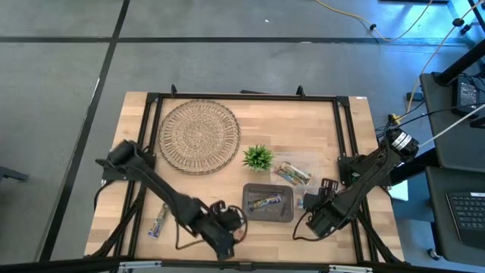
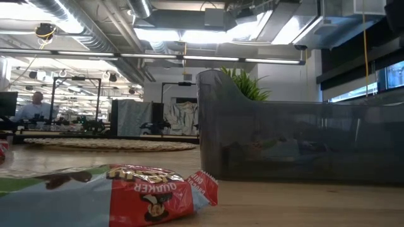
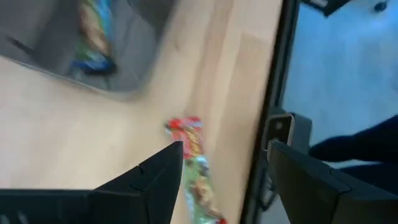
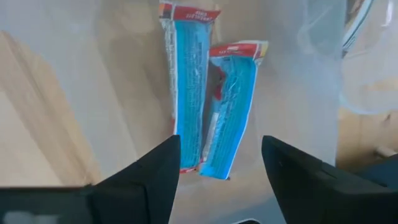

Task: Pick and place Granola Bars by type
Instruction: Put the red granola bar into the bottom transparent bin

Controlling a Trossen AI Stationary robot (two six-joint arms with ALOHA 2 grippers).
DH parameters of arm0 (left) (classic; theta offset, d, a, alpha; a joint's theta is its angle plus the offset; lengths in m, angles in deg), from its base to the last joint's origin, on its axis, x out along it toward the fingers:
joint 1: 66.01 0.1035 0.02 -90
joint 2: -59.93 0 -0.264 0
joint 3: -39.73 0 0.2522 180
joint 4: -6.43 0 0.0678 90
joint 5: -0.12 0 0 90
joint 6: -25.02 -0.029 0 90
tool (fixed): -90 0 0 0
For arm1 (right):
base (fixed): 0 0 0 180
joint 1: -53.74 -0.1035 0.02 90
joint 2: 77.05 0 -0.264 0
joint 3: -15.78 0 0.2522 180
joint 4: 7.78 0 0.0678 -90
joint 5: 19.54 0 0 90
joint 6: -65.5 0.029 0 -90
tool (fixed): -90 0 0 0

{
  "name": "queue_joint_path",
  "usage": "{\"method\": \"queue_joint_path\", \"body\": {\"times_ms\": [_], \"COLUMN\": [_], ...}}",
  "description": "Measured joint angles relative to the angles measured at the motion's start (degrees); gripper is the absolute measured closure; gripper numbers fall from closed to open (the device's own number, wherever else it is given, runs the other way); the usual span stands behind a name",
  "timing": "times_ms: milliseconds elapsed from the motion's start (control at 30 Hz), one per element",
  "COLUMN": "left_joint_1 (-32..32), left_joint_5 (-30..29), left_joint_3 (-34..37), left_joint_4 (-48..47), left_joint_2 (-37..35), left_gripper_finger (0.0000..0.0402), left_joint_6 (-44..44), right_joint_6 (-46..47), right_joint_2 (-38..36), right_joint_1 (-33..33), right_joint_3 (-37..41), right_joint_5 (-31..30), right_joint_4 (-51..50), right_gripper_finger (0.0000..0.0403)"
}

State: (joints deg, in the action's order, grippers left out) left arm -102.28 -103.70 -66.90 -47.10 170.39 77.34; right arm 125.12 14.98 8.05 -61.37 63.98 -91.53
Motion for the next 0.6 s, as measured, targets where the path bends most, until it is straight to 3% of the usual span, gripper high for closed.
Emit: {"method": "queue_joint_path", "body": {"times_ms": [300,600], "left_joint_1": [-0.18,-0.47], "left_joint_5": [3.93,5.32], "left_joint_3": [-3.53,-3.55], "left_joint_4": [-2.52,-2.9], "left_joint_2": [8.97,12.95], "left_gripper_finger": [0.0175,0.0175], "left_joint_6": [9.02,9.21], "right_joint_6": [-1.63,-1.65], "right_joint_2": [0.02,0.02], "right_joint_1": [0.0,0.0], "right_joint_3": [0.02,0.02], "right_joint_5": [-2.55,-3.06], "right_joint_4": [-0.5,-0.49], "right_gripper_finger": [0.0176,0.0176]}}
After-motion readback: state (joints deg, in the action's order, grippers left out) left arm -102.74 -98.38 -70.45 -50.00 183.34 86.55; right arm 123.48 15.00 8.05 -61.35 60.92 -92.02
